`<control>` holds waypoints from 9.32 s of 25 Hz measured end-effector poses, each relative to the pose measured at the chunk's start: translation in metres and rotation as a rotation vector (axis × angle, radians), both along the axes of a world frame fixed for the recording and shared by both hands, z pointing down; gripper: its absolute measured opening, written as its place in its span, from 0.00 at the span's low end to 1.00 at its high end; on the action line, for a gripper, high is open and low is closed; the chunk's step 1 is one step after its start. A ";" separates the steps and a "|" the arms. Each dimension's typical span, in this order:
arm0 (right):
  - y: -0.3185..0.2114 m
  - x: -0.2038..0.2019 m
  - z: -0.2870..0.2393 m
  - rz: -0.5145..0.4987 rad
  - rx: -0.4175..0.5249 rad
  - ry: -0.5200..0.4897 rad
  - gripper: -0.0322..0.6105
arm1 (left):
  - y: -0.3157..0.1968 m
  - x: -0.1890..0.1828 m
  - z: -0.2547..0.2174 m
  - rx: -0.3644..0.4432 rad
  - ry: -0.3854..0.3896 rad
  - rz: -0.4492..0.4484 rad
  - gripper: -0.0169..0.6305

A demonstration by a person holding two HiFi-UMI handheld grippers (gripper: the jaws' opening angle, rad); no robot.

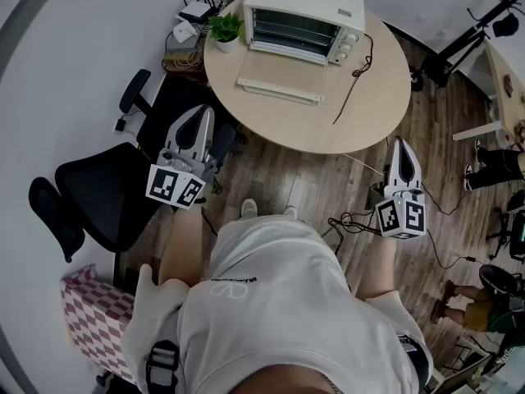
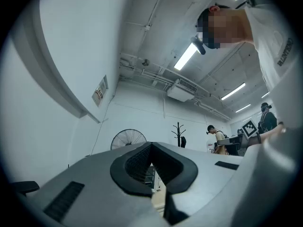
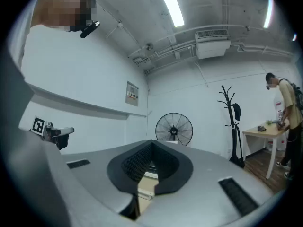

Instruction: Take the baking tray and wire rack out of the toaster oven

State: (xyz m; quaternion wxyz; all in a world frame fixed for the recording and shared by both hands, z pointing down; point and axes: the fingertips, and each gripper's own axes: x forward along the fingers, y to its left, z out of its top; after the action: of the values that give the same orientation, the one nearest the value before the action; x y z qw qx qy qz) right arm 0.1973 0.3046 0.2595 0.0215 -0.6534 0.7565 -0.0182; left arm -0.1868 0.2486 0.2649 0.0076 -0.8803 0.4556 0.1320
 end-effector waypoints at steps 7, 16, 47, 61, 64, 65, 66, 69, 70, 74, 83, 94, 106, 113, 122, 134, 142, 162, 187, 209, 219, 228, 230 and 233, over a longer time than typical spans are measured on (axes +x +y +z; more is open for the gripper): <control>-0.010 -0.021 0.000 -0.014 -0.001 -0.012 0.04 | -0.004 -0.011 0.006 -0.012 0.013 0.008 0.03; -0.031 -0.073 0.024 -0.033 -0.068 -0.124 0.04 | -0.009 -0.031 0.036 -0.088 0.057 0.078 0.03; -0.113 -0.112 0.074 -0.104 -0.153 -0.166 0.04 | -0.067 0.053 0.081 -0.184 0.043 0.316 0.03; -0.241 -0.082 0.109 -0.348 -0.245 -0.231 0.04 | -0.185 0.144 0.102 -0.260 0.077 0.210 0.03; -0.262 -0.080 0.119 -0.411 -0.272 -0.249 0.04 | -0.204 0.165 0.107 -0.274 0.074 0.187 0.03; -0.268 -0.079 0.122 -0.430 -0.278 -0.250 0.04 | -0.210 0.171 0.110 -0.279 0.075 0.182 0.03; -0.274 -0.079 0.124 -0.448 -0.284 -0.251 0.04 | -0.216 0.177 0.112 -0.285 0.075 0.178 0.03; -0.292 -0.079 0.134 -0.488 -0.304 -0.269 0.04 | -0.232 0.192 0.118 -0.307 0.081 0.168 0.03; -0.297 -0.079 0.138 -0.496 -0.311 -0.278 0.04 | -0.237 0.195 0.121 -0.315 0.082 0.166 0.03; -0.318 -0.081 0.154 -0.509 -0.347 -0.331 0.04 | -0.258 0.198 0.136 -0.373 0.129 0.150 0.03; -0.372 -0.094 0.174 -0.478 -0.411 -0.540 0.05 | -0.317 0.198 0.162 -0.478 0.293 0.159 0.04; -0.439 -0.108 0.225 -0.334 -0.463 -0.713 0.14 | -0.395 0.192 0.221 -0.621 0.543 0.200 0.10; -0.501 -0.100 0.278 -0.155 -0.468 -0.867 0.14 | -0.466 0.192 0.288 -0.726 0.687 0.198 0.19; -0.519 -0.093 0.296 -0.085 -0.452 -0.957 0.14 | -0.493 0.194 0.290 -0.768 0.841 0.248 0.21; -0.536 -0.082 0.306 -0.020 -0.404 -1.138 0.14 | -0.510 0.199 0.291 -0.777 0.932 0.275 0.21; -0.550 -0.079 0.309 -0.029 -0.356 -1.299 0.14 | -0.525 0.204 0.299 -0.799 1.003 0.298 0.21; -0.549 -0.079 0.307 -0.019 -0.315 -1.344 0.07 | -0.519 0.206 0.298 -0.838 1.057 0.341 0.07; -0.498 -0.090 0.306 -0.005 -0.325 -1.383 0.06 | -0.467 0.195 0.299 -0.857 1.054 0.329 0.05; -0.402 -0.114 0.313 -0.023 -0.410 -1.398 0.06 | -0.372 0.174 0.306 -0.922 1.051 0.300 0.04; -0.310 -0.142 0.289 -0.152 -0.538 -1.354 0.06 | -0.280 0.150 0.285 -0.977 0.988 0.283 0.04; -0.287 -0.143 0.236 -0.252 -0.528 -1.344 0.06 | -0.256 0.151 0.229 -0.938 0.962 0.308 0.04; -0.297 -0.132 0.199 -0.288 -0.495 -1.309 0.06 | -0.268 0.161 0.189 -0.892 0.960 0.336 0.04; -0.304 -0.129 0.196 -0.292 -0.491 -1.297 0.06 | -0.274 0.164 0.186 -0.891 0.961 0.335 0.04; -0.313 -0.125 0.194 -0.282 -0.496 -1.304 0.06 | -0.284 0.169 0.184 -0.899 0.966 0.327 0.04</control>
State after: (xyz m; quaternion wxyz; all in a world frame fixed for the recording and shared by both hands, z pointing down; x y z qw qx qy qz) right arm 0.0725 -0.0082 0.4533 0.3180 -0.3909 0.6403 -0.5797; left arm -0.0180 -0.0354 0.4489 -0.5832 -0.6978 0.2798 0.3077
